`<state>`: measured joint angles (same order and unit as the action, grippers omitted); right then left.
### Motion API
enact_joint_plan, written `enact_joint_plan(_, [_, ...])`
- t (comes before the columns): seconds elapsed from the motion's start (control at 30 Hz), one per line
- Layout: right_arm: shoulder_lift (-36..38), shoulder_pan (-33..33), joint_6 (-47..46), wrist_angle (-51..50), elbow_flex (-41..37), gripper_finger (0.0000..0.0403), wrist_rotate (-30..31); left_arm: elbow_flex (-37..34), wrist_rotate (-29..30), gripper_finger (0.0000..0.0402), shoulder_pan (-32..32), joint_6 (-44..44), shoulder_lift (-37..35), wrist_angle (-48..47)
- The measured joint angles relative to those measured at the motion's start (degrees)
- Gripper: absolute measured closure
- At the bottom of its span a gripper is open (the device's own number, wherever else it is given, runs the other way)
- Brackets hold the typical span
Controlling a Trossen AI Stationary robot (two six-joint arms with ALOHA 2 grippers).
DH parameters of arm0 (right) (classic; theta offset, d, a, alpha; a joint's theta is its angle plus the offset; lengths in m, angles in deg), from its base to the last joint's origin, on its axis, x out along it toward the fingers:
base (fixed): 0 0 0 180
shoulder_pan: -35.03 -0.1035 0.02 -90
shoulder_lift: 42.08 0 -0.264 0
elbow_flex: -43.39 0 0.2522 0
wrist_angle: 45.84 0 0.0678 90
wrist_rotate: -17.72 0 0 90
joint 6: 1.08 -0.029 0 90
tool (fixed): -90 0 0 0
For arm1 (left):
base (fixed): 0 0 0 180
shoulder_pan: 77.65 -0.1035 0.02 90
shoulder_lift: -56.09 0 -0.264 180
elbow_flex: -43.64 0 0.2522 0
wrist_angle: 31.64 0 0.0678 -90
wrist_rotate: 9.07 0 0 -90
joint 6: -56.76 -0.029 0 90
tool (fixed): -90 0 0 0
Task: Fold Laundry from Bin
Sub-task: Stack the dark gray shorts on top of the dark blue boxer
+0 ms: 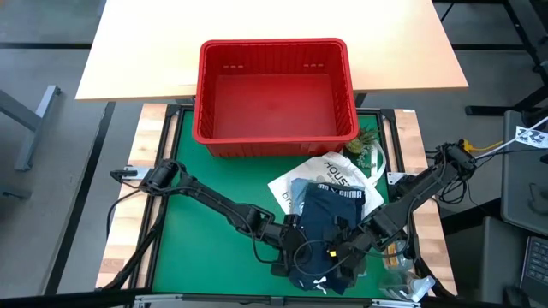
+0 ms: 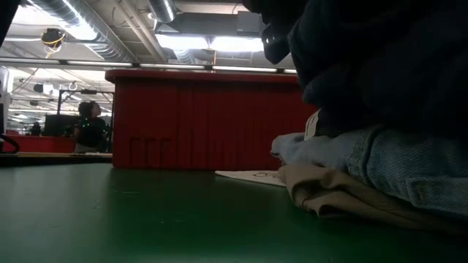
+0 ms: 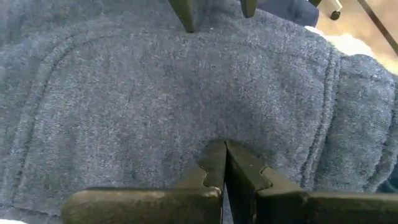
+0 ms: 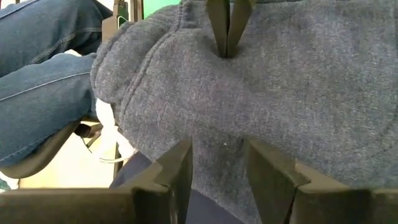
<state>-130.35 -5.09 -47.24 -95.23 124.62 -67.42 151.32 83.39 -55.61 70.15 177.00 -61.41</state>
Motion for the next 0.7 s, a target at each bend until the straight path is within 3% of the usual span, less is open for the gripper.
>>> enact_joint_plan(0.7, [0.00,0.00,0.07,-0.03,0.00,0.0260,0.12,-0.02,0.00,0.0399,-0.09,-0.02,-0.02,0.79])
